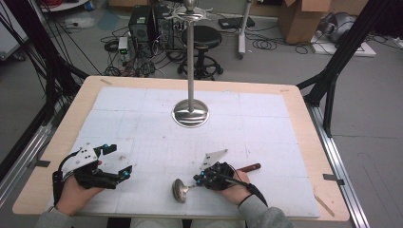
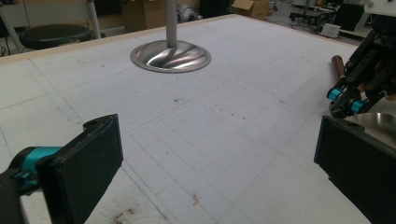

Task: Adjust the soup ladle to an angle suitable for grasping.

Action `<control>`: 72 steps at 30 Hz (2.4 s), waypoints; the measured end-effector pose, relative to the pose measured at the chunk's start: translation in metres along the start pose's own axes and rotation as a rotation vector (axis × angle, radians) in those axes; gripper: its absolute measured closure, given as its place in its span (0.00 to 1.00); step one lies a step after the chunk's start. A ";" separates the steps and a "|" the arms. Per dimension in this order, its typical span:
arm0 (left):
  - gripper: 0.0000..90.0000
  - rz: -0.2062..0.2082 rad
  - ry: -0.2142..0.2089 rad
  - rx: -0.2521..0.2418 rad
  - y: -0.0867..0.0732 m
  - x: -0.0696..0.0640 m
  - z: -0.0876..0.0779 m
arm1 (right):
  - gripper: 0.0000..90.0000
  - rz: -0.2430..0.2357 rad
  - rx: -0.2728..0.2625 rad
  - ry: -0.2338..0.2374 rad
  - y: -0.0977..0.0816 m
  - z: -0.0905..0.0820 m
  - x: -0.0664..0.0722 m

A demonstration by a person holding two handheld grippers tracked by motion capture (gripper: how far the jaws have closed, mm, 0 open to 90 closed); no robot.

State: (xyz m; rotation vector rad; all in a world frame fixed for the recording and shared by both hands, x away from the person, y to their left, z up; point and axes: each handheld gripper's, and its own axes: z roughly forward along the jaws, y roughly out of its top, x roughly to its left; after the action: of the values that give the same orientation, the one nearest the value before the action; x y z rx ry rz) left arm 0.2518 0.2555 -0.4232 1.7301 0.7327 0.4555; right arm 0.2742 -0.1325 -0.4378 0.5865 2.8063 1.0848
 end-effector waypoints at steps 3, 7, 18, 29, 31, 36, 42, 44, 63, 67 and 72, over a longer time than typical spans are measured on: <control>0.02 0.002 0.001 0.005 0.000 0.000 0.001 | 1.00 -0.005 -0.004 0.002 -0.004 -0.003 0.002; 0.02 0.005 -0.001 0.005 0.000 0.000 0.001 | 1.00 0.010 -0.043 -0.003 -0.002 -0.010 -0.001; 0.02 0.007 -0.003 0.005 0.001 0.000 0.002 | 1.00 0.141 -0.128 -0.098 -0.032 -0.057 -0.025; 0.02 0.009 -0.006 0.011 0.001 0.000 0.004 | 1.00 0.201 -0.071 -0.129 -0.062 -0.081 -0.024; 0.02 0.008 -0.006 0.011 0.001 -0.001 0.004 | 1.00 0.213 -0.044 -0.135 -0.065 -0.080 -0.026; 0.02 0.010 -0.006 0.015 0.000 0.000 0.005 | 1.00 0.207 -0.015 -0.129 -0.066 -0.076 -0.027; 0.02 0.009 -0.006 0.017 0.000 -0.001 0.005 | 1.00 0.212 0.005 -0.133 -0.069 -0.073 -0.031; 0.02 0.010 -0.007 0.020 0.000 -0.001 0.005 | 1.00 0.218 -0.004 -0.137 -0.070 -0.073 -0.034; 0.02 0.011 -0.005 0.032 -0.001 0.001 0.008 | 1.00 0.189 -0.046 -0.196 -0.062 -0.057 -0.050; 0.02 0.012 -0.005 0.034 -0.001 0.000 0.008 | 1.00 0.179 -0.052 -0.207 -0.059 -0.054 -0.053; 0.02 0.010 -0.002 0.025 0.000 0.001 0.008 | 1.00 0.174 -0.059 -0.213 -0.054 -0.049 -0.057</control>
State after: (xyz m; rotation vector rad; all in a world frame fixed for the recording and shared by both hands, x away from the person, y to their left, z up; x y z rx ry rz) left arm 0.2574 0.2506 -0.4259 1.7580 0.7317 0.4531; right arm 0.2995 -0.2221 -0.4407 0.8964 2.5705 1.0586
